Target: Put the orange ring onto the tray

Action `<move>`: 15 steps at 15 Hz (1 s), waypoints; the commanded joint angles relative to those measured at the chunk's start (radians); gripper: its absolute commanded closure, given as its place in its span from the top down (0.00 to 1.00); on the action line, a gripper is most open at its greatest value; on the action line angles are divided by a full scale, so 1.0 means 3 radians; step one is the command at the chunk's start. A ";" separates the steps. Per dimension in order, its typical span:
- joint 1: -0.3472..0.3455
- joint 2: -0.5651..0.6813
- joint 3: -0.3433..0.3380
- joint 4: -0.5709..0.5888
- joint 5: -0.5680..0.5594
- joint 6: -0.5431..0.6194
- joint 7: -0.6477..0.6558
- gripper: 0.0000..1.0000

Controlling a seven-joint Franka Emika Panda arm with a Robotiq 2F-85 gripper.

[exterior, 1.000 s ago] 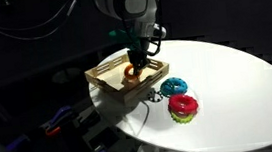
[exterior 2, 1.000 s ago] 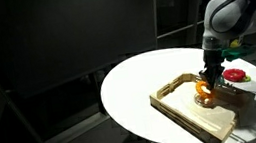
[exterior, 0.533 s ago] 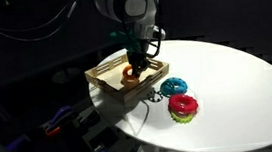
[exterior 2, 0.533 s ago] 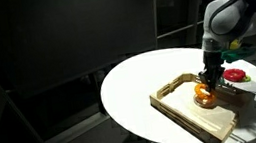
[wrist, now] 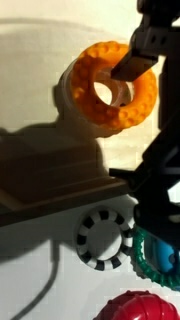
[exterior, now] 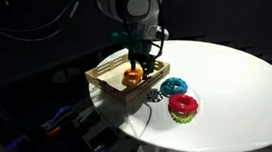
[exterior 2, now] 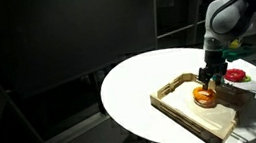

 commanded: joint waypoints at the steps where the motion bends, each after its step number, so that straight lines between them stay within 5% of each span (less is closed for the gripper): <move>1: -0.0013 -0.0165 -0.0100 -0.0063 -0.0132 0.0019 0.0076 1.00; 15: -0.0179 -0.0633 -0.0392 -0.0078 -0.0522 -0.0279 0.0034 1.00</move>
